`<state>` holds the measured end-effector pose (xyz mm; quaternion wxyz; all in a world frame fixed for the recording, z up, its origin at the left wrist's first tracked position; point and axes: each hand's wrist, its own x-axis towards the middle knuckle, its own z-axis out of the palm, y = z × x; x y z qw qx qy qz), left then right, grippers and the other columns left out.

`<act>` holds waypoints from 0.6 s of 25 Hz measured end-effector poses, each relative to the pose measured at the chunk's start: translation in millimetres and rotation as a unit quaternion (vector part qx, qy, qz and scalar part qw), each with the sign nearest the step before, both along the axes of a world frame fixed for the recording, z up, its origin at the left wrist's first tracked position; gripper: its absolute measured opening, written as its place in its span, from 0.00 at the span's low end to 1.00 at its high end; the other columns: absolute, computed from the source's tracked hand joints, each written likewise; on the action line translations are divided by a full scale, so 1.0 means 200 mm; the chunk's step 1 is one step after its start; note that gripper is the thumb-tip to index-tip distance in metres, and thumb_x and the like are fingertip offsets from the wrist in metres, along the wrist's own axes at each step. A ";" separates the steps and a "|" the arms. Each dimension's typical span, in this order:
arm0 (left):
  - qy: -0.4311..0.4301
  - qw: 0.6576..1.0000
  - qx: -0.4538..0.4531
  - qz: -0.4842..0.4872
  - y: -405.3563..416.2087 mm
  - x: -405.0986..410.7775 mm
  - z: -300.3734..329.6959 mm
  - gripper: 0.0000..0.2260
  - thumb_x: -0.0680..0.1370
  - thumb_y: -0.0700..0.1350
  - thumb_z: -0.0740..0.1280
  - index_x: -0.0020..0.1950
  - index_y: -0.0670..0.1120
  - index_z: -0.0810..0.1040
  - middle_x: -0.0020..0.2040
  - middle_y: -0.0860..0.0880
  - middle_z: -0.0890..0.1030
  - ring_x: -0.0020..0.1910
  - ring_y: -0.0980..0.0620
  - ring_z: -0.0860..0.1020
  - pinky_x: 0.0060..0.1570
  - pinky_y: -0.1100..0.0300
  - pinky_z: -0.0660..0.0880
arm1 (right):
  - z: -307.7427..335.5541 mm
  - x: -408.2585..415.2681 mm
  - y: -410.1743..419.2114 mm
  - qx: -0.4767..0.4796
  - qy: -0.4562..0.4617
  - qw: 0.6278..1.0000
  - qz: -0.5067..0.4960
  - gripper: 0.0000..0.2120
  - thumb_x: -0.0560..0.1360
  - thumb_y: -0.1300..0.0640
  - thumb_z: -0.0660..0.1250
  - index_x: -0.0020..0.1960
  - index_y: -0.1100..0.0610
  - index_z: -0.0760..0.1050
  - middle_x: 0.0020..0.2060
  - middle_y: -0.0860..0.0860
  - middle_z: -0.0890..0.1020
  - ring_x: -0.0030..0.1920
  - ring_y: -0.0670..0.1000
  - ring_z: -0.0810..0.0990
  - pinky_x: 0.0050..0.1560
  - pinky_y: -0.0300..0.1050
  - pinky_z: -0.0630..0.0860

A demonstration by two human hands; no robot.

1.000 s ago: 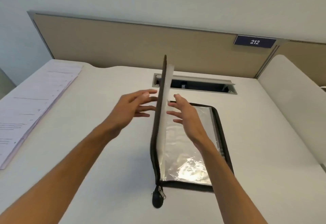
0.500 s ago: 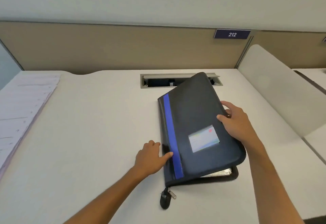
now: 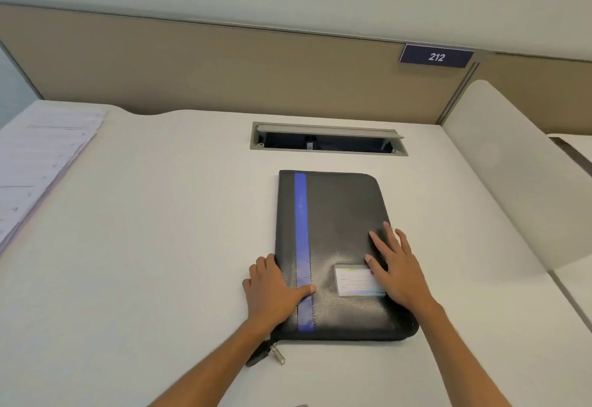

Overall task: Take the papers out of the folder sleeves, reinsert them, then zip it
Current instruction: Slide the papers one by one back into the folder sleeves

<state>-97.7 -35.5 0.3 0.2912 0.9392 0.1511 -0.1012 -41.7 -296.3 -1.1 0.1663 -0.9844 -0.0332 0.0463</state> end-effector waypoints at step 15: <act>-0.164 0.964 0.210 -0.029 0.00 0.23 -0.01 0.21 0.77 0.53 0.64 0.69 0.48 0.71 0.72 0.43 0.67 0.72 0.43 0.62 0.66 0.44 0.58 | -0.04 -0.37 0.26 -0.096 -0.148 0.982 0.067 0.22 0.76 0.42 0.58 0.44 0.58 0.82 0.40 0.57 0.84 0.37 0.56 0.84 0.27 0.45 0.74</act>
